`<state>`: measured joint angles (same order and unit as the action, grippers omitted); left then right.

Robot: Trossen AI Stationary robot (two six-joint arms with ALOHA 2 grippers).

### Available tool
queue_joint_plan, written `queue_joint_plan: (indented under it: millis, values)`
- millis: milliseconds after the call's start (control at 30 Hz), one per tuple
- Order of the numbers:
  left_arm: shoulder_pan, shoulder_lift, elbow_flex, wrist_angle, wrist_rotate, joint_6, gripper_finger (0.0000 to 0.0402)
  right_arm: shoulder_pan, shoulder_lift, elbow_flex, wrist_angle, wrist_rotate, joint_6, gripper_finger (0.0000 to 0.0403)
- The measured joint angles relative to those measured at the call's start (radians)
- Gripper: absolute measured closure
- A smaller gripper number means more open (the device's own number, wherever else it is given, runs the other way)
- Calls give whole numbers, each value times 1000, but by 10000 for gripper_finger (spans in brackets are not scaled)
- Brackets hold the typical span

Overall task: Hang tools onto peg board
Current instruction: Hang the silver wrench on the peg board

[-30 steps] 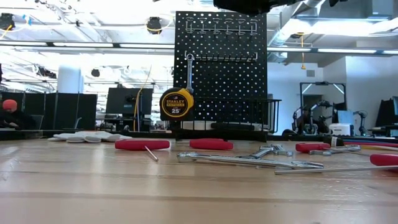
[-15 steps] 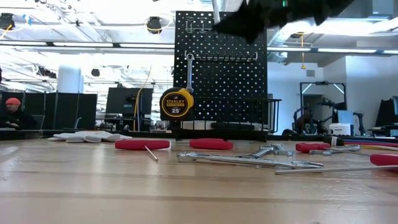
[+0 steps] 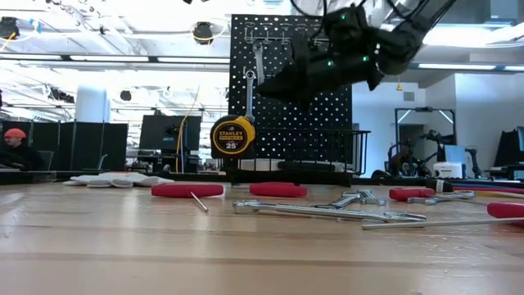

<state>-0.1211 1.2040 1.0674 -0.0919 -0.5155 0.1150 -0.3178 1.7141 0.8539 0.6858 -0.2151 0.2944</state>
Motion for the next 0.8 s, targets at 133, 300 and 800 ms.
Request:
queue_joint_plan:
  millis: [133, 300, 800]
  values:
    - [0, 2, 0, -1, 2, 0, 339, -33, 25, 0, 47, -2, 50, 387]
    - [0, 2, 0, -1, 3, -6, 339, -73, 26, 0, 68, -17, 56, 387]
    - [0, 2, 0, 43, 3, 36, 338, -163, 25, 5, 79, -75, 56, 387]
